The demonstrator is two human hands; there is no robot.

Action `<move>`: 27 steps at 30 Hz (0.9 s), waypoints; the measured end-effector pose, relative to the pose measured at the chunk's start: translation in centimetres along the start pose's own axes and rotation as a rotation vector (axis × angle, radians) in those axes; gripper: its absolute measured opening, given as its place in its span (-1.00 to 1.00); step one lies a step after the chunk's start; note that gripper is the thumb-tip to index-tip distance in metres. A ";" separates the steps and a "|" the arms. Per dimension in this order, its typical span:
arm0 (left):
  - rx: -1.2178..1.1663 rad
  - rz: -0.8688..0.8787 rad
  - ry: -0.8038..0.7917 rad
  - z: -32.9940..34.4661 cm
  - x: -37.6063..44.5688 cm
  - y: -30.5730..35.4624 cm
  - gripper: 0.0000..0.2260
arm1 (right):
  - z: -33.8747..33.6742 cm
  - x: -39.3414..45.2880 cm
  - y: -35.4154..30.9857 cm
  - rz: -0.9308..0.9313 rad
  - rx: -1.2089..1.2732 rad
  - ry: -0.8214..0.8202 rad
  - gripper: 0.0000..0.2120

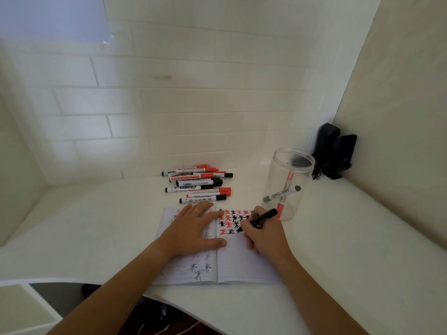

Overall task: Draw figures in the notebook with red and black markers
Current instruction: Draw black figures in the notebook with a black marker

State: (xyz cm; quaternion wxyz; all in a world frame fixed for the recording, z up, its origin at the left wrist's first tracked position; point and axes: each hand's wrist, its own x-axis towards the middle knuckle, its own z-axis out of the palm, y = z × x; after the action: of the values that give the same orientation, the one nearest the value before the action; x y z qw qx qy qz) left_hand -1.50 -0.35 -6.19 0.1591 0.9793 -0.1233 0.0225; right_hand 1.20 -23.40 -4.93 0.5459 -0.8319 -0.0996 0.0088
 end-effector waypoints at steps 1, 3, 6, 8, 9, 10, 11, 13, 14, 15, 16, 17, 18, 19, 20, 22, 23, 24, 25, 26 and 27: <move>-0.004 0.000 0.002 0.0 0.0 0.0 -0.24 | 0.0 0.0 0.0 0.003 -0.007 -0.003 -0.80; -0.001 0.001 0.004 0.0 0.0 0.0 -0.24 | 0.0 0.0 0.0 0.013 -0.009 -0.010 -0.80; 0.008 0.005 0.003 0.1 0.1 -0.1 -0.24 | -0.1 -0.1 -0.1 0.010 -0.007 -0.011 -0.80; 0.011 0.005 0.001 0.1 0.0 -0.1 -0.24 | -0.1 -0.2 -0.1 0.002 -0.006 -0.007 -0.80; 0.011 0.004 0.001 0.0 0.0 0.0 -0.24 | -0.1 -0.2 -0.1 -0.004 -0.004 -0.006 -0.80; 0.010 0.002 0.001 0.0 0.0 0.0 -0.24 | -0.1 -0.2 -0.1 -0.011 -0.003 -0.009 -0.79; 0.010 0.002 -0.001 0.0 0.0 0.0 -0.23 | 0.0 -0.2 -0.1 -0.019 -0.006 -0.016 -0.79; 0.008 0.004 -0.004 0.1 0.0 -0.1 -0.22 | 0.0 -0.2 -0.1 -0.032 -0.031 -0.034 -0.80; 0.007 0.007 -0.002 0.1 0.1 -0.2 -0.22 | 0.0 -0.2 -0.1 -0.035 -0.049 -0.039 -0.81; 0.007 0.009 0.002 0.2 0.1 -0.3 -0.22 | 0.1 -0.2 -0.1 -0.037 -0.062 -0.038 -0.82; 0.008 0.010 0.006 0.3 0.1 -0.4 -0.23 | 0.0 -0.1 -0.1 -0.038 -0.068 -0.030 -0.82; 0.010 0.010 0.007 0.4 0.1 -0.4 -0.23 | 0.0 -0.1 0.0 -0.036 -0.065 -0.016 -0.81; 0.012 0.010 0.007 0.4 0.1 -0.5 -0.23 | 0.0 -0.1 0.0 -0.032 -0.056 -0.001 -0.80; 0.013 0.009 0.006 0.5 0.2 -0.5 -0.22 | -0.1 0.0 0.1 -0.023 -0.044 0.012 -0.79; 0.012 0.010 0.007 0.4 0.2 -0.5 -0.20 | -0.1 0.0 0.1 -0.014 -0.034 0.022 -0.78; 0.007 0.010 0.008 0.4 0.2 -0.4 -0.19 | -0.2 0.0 0.2 0.000 -0.031 0.037 -0.77; 0.005 0.010 0.008 0.4 0.2 -0.4 -0.19 | -0.2 0.1 0.2 0.005 -0.033 0.041 -0.77; 0.005 0.009 0.008 0.3 0.2 -0.4 -0.21 | -0.2 0.1 0.2 0.008 -0.033 0.043 -0.78; 0.006 0.008 0.009 0.3 0.2 -0.4 -0.23 | -0.2 0.1 0.2 0.008 -0.031 0.045 -0.78; 0.007 0.008 0.009 0.4 0.2 -0.4 -0.24 | -0.2 0.1 0.2 0.008 -0.028 0.045 -0.78; 0.008 0.009 0.009 0.3 0.2 -0.3 -0.25 | -0.2 0.1 0.2 0.007 -0.026 0.044 -0.78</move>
State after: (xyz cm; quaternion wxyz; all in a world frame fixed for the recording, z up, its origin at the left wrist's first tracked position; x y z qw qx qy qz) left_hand -1.27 -0.19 -6.61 0.1557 0.9792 -0.1268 0.0283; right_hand 1.34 -23.69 -5.05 0.5371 -0.8393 -0.0846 -0.0088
